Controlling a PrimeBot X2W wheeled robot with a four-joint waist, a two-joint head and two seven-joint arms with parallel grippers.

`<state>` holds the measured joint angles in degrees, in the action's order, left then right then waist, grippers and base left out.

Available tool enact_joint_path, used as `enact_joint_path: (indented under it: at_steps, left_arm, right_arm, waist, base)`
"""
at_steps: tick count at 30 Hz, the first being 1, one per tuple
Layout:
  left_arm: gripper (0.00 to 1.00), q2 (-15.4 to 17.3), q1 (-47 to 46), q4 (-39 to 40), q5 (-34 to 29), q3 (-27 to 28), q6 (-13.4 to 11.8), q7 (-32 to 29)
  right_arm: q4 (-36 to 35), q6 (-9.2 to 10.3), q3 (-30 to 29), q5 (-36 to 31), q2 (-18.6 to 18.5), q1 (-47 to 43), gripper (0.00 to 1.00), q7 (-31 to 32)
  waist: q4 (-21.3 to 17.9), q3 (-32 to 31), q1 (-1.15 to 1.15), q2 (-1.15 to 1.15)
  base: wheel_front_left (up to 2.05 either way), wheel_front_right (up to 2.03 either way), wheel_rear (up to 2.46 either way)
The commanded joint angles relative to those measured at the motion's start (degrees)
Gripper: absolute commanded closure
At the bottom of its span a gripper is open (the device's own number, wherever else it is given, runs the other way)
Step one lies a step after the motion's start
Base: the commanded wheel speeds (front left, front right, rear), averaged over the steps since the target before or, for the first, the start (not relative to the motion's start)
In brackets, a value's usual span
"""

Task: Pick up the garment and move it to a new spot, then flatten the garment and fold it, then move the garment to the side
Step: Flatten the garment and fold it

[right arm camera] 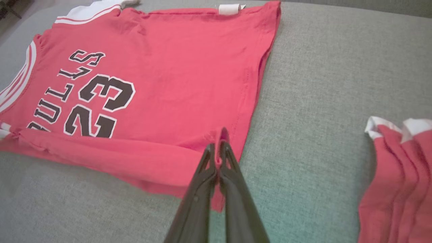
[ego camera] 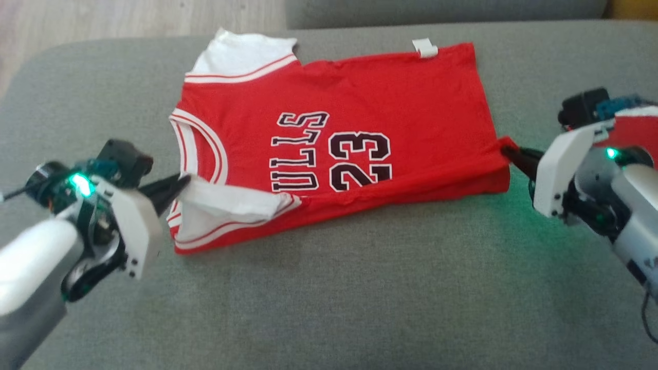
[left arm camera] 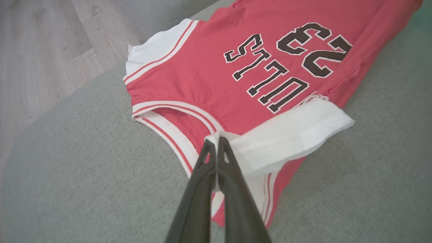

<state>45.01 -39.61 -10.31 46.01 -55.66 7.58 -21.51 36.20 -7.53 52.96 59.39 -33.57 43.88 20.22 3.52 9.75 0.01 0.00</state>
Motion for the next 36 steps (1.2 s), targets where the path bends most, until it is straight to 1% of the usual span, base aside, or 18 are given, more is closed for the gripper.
enact_joint_path:
  at_steps: [1, 6, 18, 21, 28, 29, 30, 31, 32, 36]
  left_arm:
    - [1.00, 1.9, -4.8, -0.2, 0.4, 1.8, -0.1, 0.7]
    - [1.00, 1.2, -9.3, -3.2, 0.0, -1.3, -0.1, 1.6]
    - [1.00, -1.9, -20.4, -14.3, -1.9, -10.2, -0.1, 6.3]
    - [1.00, -3.3, -23.3, -19.1, -3.0, -11.4, -0.1, 8.9]
    - [1.00, -6.6, -25.2, -25.6, -2.6, -13.6, -0.1, 11.4]
    - [0.74, -7.0, -25.4, -26.2, -2.2, -13.8, -0.1, 11.7]
    - [0.13, -7.5, -25.7, -27.1, -2.1, -13.7, -0.1, 12.5]
    - [0.00, -8.0, -25.9, -28.1, -1.9, -13.3, -0.1, 13.2]
    - [0.00, -8.6, -26.0, -29.0, -1.7, -13.2, -0.1, 13.9]
    - [0.00, -10.9, -25.9, -31.6, -0.5, -11.8, -0.4, 18.1]
  right_arm:
    - [-0.5, 0.04, -0.6, -0.5, -0.1, 1.9, 1.00, -0.7]
    - [0.3, 0.04, 0.1, -0.9, 0.9, 3.6, 1.00, -0.9]
    - [2.4, 0.04, 3.1, -1.0, 2.7, 7.0, 1.00, -1.6]
    - [3.2, 0.04, 3.8, -0.8, 3.1, 8.1, 1.00, -2.2]
    - [4.6, 0.04, 5.3, -0.2, 4.0, 9.5, 1.00, -3.1]
    - [4.8, 0.04, 5.5, -0.2, 4.1, 9.7, 1.00, -3.5]
    - [5.1, 0.04, 5.6, -0.6, 4.1, 10.0, 0.77, -4.4]
    - [5.5, 0.04, 5.6, -1.1, 4.1, 10.4, 0.19, -5.8]
    - [6.1, 0.04, 5.5, -1.4, 4.3, 10.6, 0.00, -7.0]
    - [8.4, 0.04, 4.6, -2.7, 5.0, 11.2, 0.00, -13.4]
  waist:
    - [-0.4, 1.4, -0.01, 0.00]
    - [-0.8, 3.0, -0.01, 0.00]
    - [-1.7, 5.0, -0.01, 0.00]
    - [-2.0, 5.8, -0.01, 0.00]
    - [-2.2, 6.5, -0.01, 0.00]
    - [-2.1, 6.6, -0.01, 0.00]
    - [-2.1, 6.6, -0.01, 0.00]
    - [-2.0, 6.6, -0.01, 0.00]
    - [-2.0, 6.6, -0.01, 0.00]
    - [-1.5, 5.9, -0.01, 0.00]
  base:
    - [0.00, 0.00, 0.00]
    - [0.00, 0.00, 0.00]
    - [0.00, 0.00, 0.00]
    - [0.00, 0.00, 0.00]
    - [0.00, 0.00, 0.00]
    - [0.00, 0.00, 0.00]
    - [0.00, 0.00, 0.00]
    - [0.00, 0.00, 0.00]
    - [0.00, 0.00, 0.00]
    - [0.00, 0.00, 0.00]
